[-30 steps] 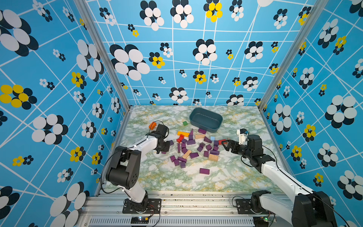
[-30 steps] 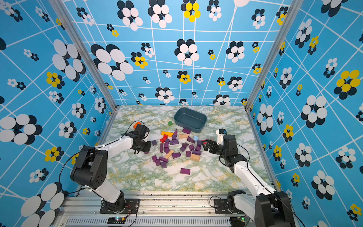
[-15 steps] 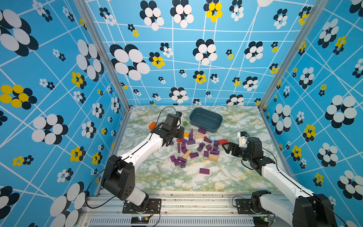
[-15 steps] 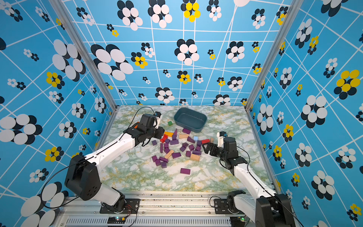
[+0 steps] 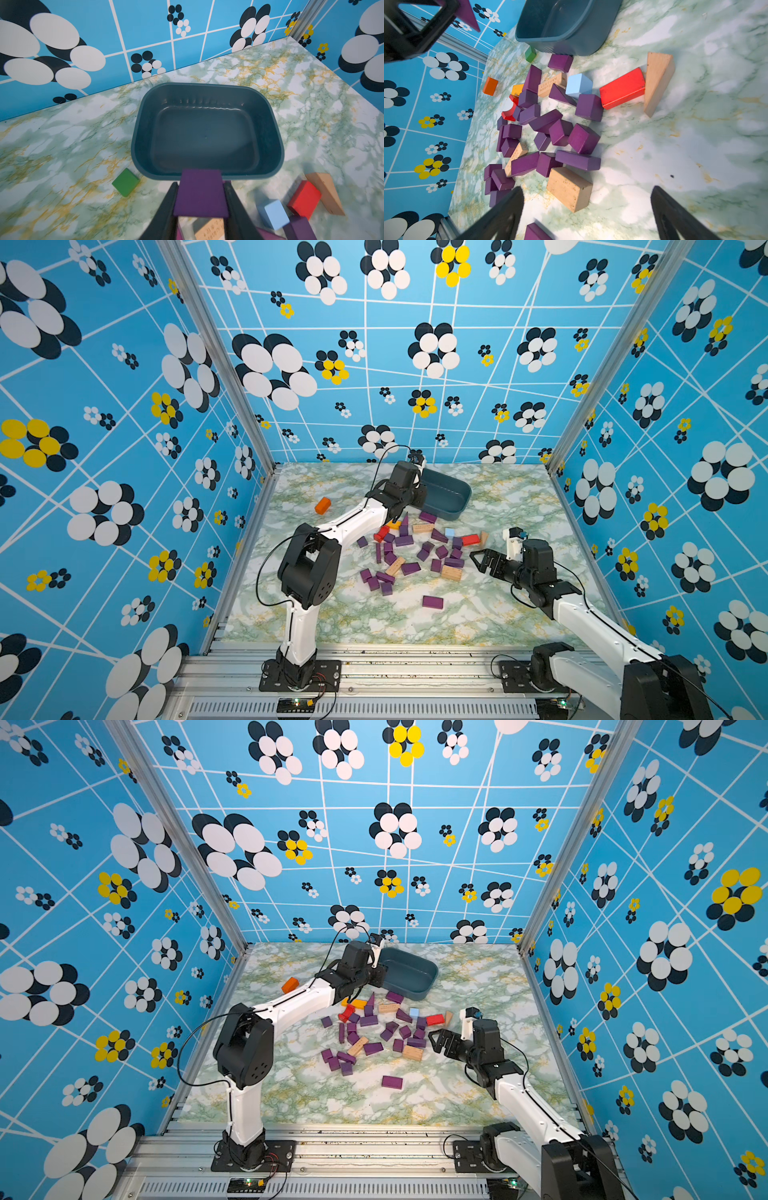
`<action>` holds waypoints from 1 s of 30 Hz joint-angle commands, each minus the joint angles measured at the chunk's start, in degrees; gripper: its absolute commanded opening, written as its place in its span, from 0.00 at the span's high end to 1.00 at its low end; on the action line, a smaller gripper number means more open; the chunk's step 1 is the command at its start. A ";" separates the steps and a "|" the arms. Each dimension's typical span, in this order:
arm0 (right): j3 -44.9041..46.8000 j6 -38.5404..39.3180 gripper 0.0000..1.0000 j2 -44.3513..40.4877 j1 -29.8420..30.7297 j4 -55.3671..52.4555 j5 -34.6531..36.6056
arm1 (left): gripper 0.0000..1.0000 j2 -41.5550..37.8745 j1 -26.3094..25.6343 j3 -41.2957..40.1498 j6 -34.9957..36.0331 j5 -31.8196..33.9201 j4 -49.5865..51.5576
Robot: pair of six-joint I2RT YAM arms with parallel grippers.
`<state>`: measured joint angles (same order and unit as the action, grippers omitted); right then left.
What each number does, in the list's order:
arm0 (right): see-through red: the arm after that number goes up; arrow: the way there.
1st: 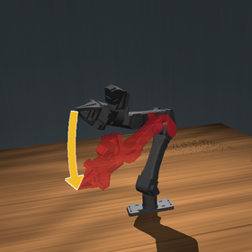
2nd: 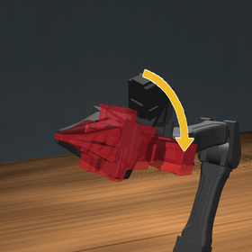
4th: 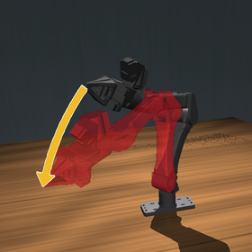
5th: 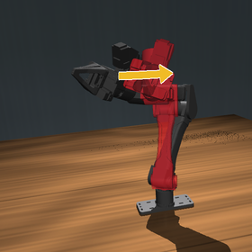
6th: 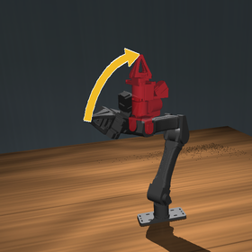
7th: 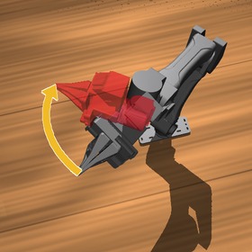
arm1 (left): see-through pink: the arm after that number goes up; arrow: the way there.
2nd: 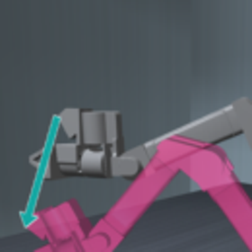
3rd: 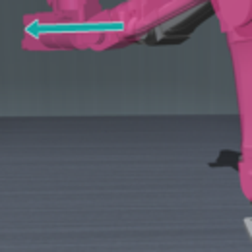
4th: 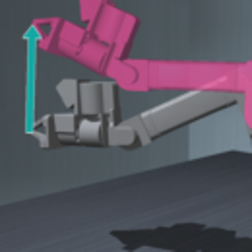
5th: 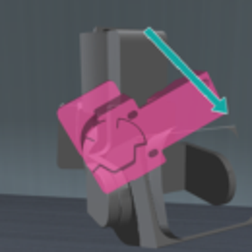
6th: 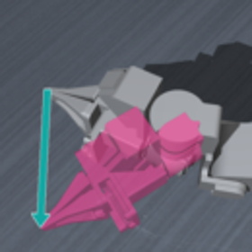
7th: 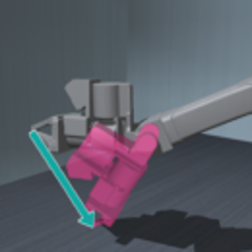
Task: Pick purple bricks into the storage bin
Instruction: Place the building block in the storage box.
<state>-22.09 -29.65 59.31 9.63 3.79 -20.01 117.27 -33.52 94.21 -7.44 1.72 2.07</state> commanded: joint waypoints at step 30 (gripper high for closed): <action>-3.66 2.05 0.06 4.72 0.48 -4.95 2.72 | 0.04 -11.56 -3.63 -12.88 12.96 12.22 -14.16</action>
<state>-23.00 -30.37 63.35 9.65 3.22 -19.29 113.73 -35.79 86.52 3.79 11.44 -10.31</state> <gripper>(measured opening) 0.940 0.955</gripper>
